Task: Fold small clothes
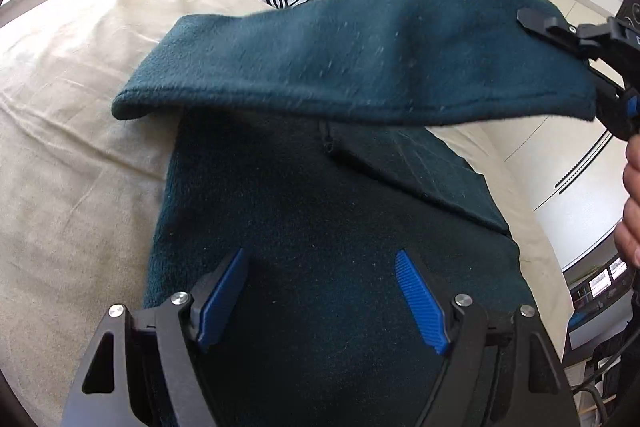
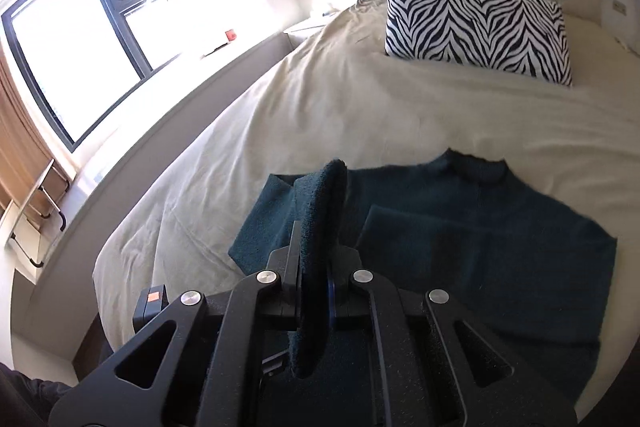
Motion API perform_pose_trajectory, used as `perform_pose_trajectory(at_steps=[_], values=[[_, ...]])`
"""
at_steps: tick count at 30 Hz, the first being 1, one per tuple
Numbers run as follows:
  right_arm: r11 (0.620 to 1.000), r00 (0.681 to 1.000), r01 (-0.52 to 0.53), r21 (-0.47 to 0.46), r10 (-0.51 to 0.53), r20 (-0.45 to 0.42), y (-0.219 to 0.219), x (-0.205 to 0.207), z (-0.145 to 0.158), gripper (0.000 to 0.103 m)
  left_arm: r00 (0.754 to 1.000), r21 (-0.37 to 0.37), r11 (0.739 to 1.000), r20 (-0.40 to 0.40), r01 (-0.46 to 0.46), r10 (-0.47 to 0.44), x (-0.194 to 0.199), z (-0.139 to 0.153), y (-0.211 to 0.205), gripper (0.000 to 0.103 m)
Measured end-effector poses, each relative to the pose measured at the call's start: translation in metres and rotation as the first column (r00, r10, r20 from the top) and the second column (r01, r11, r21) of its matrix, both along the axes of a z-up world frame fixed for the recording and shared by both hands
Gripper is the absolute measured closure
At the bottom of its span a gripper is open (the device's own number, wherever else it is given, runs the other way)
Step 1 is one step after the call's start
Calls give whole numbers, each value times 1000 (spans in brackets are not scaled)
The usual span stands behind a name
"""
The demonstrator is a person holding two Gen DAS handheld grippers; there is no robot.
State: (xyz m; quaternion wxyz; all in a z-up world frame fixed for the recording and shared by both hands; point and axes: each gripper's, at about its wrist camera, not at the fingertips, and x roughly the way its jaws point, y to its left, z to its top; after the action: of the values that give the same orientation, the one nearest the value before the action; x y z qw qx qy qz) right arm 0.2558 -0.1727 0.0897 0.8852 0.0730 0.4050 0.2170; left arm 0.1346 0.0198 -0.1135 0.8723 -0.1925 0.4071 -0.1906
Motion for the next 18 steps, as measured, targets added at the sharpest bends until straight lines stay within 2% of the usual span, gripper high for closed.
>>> perform_pose_trajectory(at_steps=[3,5,9,12,14,16,18], values=[[997,997,72,10,-72,-43,-28,30,-5,96,1000,-8,1000,-1,4,-4,-4,-2,2,24],[989,984,145,26,-142,-109,-58,48,-28,96,1000,-17,1000,-7,4,-4,-4,-5,4,24],[943,924,321,89,-291,-249,-134,70,-91,96,1000,-18,1000,-8,7,-7,-2,-7,6,24],[899,873,423,112,-370,-319,-179,66,-131,96,1000,-13,1000,-5,9,-9,-2,-8,4,24],[877,844,469,100,-413,-342,-201,61,-147,96,1000,-9,1000,-5,8,-8,-2,-8,3,24],[860,827,497,114,-430,-363,-217,59,-160,96,1000,-5,1000,-5,7,-7,-2,-7,2,24],[855,824,501,136,-423,-377,-224,59,-169,96,1000,0,1000,-4,6,-6,-2,-6,0,24]])
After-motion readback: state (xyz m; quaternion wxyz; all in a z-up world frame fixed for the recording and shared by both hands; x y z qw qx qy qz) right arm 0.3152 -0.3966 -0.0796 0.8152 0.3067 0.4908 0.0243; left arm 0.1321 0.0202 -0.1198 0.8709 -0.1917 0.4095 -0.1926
